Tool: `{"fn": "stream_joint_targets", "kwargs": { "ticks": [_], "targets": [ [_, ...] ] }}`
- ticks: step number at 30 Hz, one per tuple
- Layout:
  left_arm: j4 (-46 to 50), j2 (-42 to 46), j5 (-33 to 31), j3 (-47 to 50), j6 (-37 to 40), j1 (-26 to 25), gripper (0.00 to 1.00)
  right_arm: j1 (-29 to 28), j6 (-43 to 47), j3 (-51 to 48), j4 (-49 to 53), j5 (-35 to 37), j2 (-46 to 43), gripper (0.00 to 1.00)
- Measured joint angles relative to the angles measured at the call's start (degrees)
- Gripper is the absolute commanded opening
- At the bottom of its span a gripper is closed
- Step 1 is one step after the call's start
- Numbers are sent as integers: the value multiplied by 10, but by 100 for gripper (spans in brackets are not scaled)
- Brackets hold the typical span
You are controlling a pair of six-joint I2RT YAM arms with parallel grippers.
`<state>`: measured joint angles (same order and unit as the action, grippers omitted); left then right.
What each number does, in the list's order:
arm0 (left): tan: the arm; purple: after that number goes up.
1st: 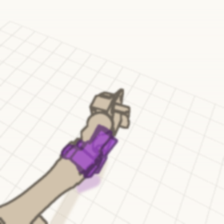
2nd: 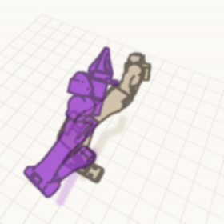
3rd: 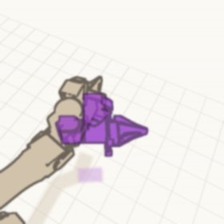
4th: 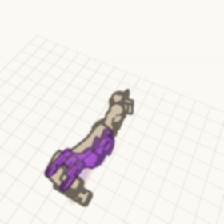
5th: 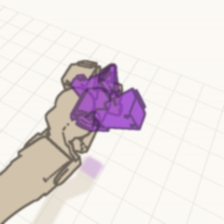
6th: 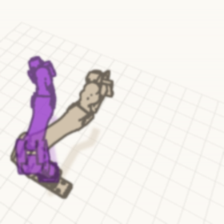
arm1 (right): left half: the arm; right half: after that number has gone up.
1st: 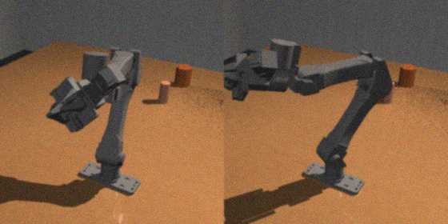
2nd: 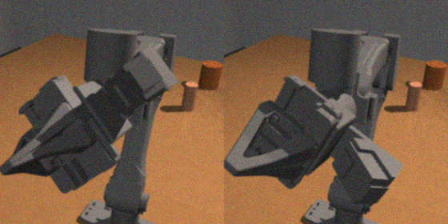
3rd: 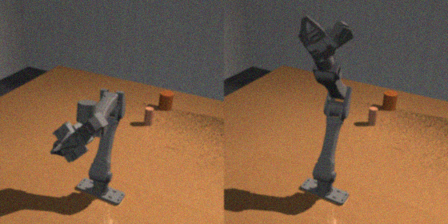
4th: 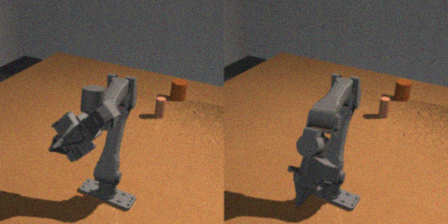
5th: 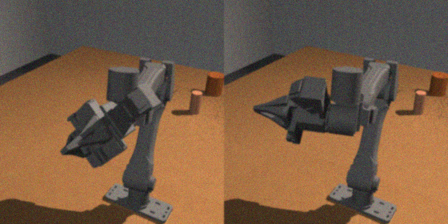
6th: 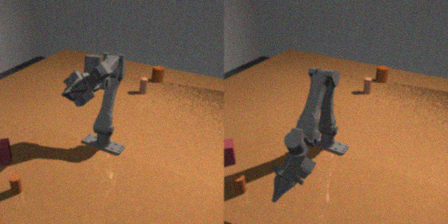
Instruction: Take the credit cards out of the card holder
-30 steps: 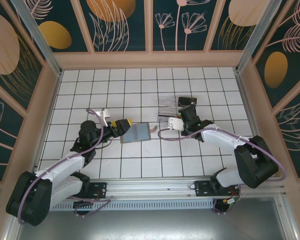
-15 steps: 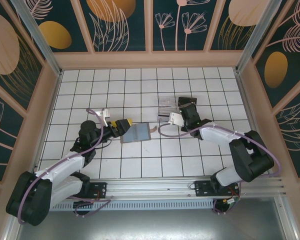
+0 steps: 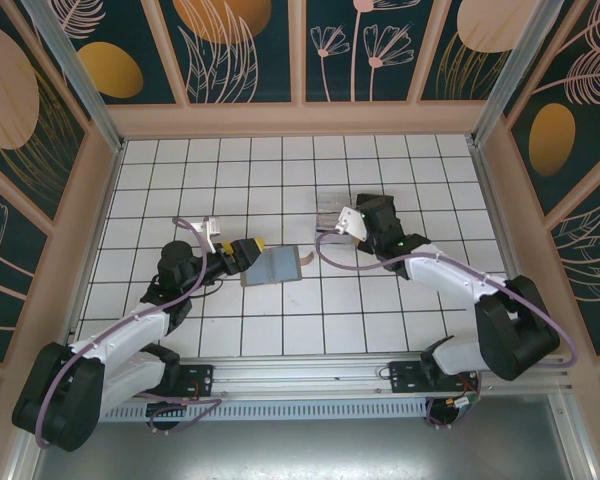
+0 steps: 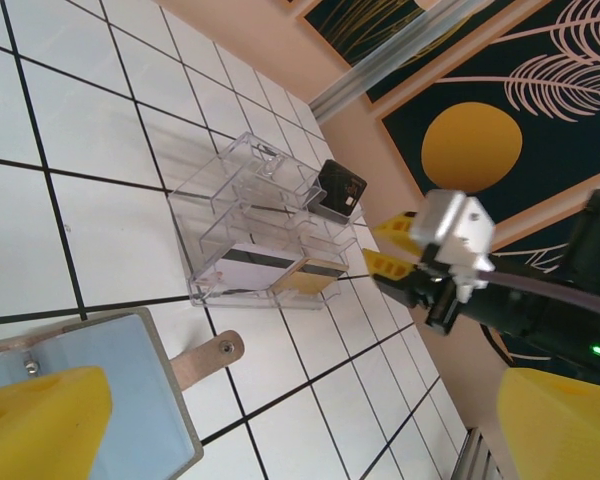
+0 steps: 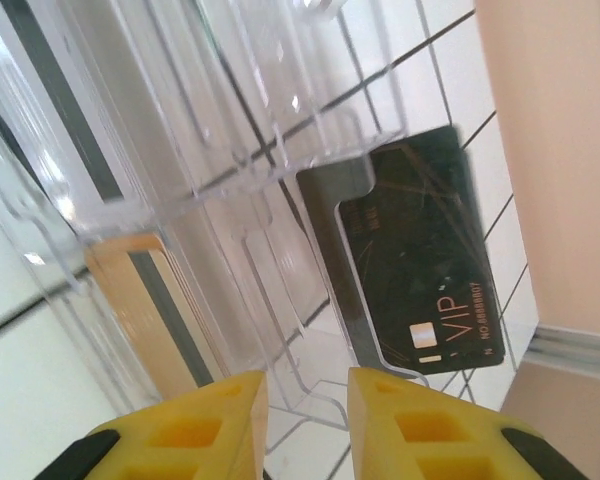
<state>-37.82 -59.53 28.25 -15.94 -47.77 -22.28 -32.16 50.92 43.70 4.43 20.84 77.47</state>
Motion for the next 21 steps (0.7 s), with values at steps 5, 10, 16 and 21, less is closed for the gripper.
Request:
{"fn": "stream_joint_targets", "kwargs": {
  "ticks": [5, 10, 16, 21],
  "targets": [
    [9, -22, -8, 0, 8, 0, 99, -50, -137, 14, 21, -28, -22, 25],
    [48, -52, -40, -6, 23, 0, 96, -97, -297, 23, 10, -86, -16, 24],
    [128, -56, -83, -20, 25, 0, 89, -131, -462, 51, -15, -149, 71, 16],
    [167, -57, -104, -24, 14, 0, 83, -151, -555, 73, -42, -176, 154, 16]
  ]
}}
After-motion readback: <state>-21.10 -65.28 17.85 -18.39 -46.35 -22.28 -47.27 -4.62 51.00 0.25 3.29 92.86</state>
